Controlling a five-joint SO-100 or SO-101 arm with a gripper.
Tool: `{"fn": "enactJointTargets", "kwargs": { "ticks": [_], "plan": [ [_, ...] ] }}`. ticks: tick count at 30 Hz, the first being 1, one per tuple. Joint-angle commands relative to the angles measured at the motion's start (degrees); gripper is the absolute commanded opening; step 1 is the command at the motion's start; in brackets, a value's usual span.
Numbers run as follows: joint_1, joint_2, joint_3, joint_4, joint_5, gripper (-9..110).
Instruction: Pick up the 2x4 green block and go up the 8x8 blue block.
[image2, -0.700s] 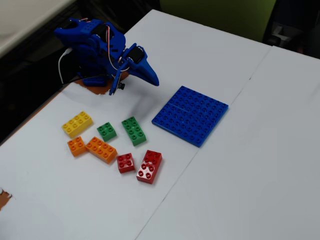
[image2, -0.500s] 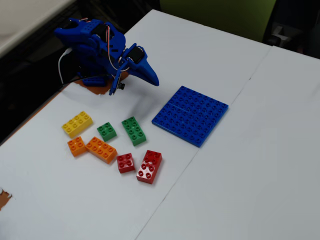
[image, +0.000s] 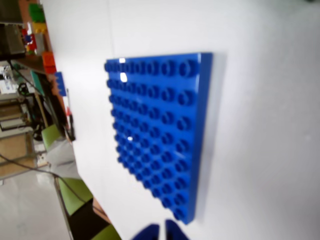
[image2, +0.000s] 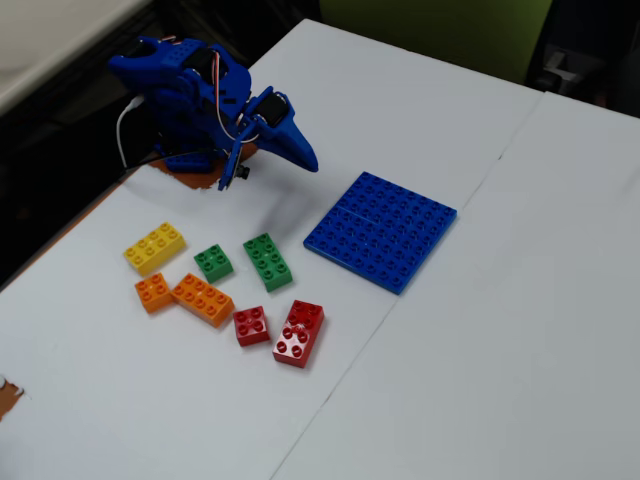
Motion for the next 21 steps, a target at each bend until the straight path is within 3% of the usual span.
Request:
{"fn": "enactJointTargets", "kwargs": {
  "ticks": [1,21],
  "plan": [
    [-0.2,2.3,2.4,0.0,-0.3,0],
    [-0.4,2.4,2.5,0.2,-2.2,0]
  ]
}}
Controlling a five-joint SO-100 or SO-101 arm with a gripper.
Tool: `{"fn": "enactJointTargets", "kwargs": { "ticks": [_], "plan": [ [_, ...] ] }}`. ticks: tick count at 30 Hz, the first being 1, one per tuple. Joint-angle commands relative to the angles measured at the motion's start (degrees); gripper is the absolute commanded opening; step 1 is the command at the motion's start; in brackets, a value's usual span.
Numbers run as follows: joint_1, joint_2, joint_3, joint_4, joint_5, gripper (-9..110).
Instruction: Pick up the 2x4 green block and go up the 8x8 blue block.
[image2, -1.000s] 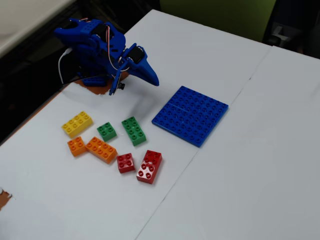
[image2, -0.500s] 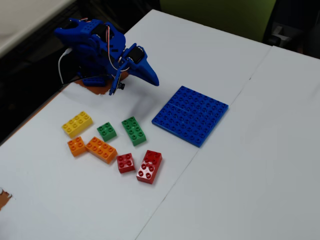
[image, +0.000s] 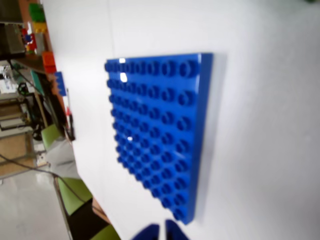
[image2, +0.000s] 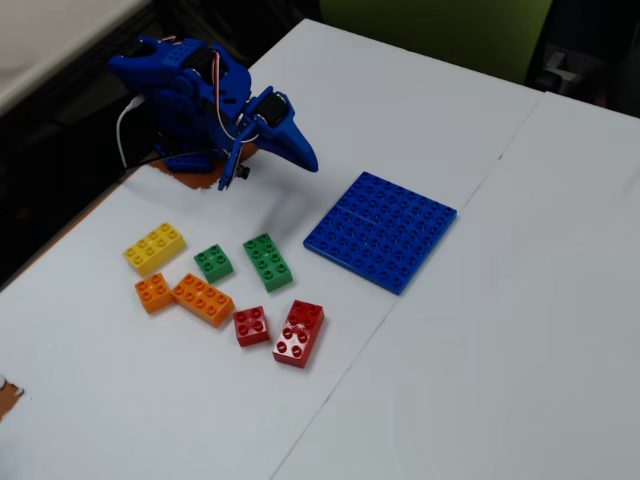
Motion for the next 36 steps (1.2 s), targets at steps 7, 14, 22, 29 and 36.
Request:
{"fn": "enactJointTargets", "kwargs": {
  "ticks": [7,14,22,29,36],
  "plan": [
    [-0.8,2.4,2.4,-1.7,-47.7,0],
    [1.0,2.4,1.4,6.1,-77.5,0],
    [4.8,2.4,-2.1,10.2,-86.5,5],
    [7.0,-10.5,-15.2,13.2,-84.8,6],
    [11.0,-38.4,-40.2,21.4,-86.4,9]
  ]
}}
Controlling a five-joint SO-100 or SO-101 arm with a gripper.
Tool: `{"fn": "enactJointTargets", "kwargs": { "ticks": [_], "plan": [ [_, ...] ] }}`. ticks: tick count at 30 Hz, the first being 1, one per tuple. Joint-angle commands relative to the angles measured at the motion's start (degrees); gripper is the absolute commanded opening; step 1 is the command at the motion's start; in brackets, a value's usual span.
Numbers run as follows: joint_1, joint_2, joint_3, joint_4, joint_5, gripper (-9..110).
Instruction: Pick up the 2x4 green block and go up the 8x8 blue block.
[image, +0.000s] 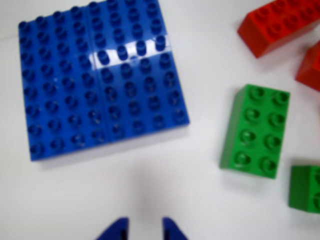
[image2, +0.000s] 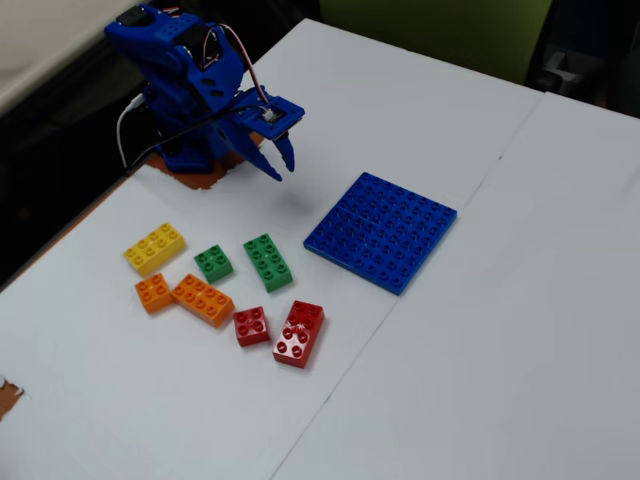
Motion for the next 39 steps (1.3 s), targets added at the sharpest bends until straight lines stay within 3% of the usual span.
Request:
{"fn": "enactJointTargets", "kwargs": {
  "ticks": [1,5,13,19,39],
  "plan": [
    [2.1,-11.3,-11.2,0.7,-0.4,11],
    [6.9,-21.3,-18.0,0.9,-2.7,14],
    [16.9,-32.1,-21.4,-8.0,-17.8,16],
    [21.4,-43.3,-33.5,-5.3,-23.4,18],
    [24.3,-56.2,-24.4,-26.3,-23.2,24]
  ]
}}
